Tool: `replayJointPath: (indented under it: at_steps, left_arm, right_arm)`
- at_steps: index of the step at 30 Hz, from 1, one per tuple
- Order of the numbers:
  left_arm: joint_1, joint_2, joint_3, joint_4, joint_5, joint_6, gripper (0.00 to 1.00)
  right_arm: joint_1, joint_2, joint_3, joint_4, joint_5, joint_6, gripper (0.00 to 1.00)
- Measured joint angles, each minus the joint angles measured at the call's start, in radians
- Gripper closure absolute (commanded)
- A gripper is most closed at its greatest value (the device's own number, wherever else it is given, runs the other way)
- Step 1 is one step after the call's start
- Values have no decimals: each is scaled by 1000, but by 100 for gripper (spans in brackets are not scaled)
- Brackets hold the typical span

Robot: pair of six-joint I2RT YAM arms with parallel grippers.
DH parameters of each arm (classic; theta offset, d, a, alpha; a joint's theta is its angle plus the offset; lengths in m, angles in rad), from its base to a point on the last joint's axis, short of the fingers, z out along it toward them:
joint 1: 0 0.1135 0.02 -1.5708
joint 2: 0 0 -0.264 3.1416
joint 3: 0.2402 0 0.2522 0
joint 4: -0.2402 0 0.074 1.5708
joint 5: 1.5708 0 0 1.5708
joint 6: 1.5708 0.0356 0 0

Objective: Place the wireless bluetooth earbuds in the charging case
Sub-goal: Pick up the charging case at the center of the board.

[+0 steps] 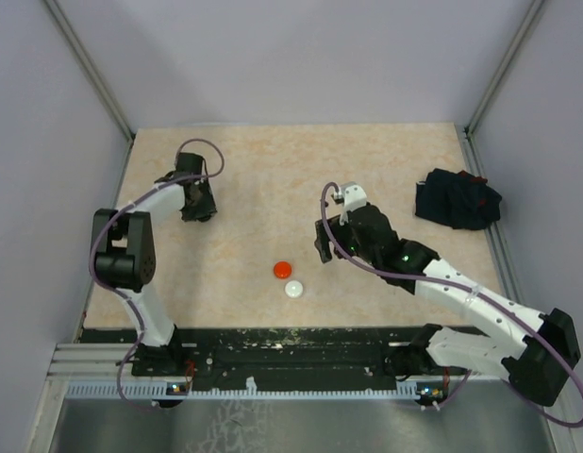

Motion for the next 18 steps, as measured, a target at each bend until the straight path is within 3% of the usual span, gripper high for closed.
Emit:
replayJointPath:
  at_steps: [8,18]
  left_arm:
    - [-117,-249,-93,64,55,157,60]
    - [-316,-593,-320,286,102,417,61]
  right_arm:
    - [0,84,172,-142,-10,-22,18]
    - [-37,152,354,-255,-91,-43,19]
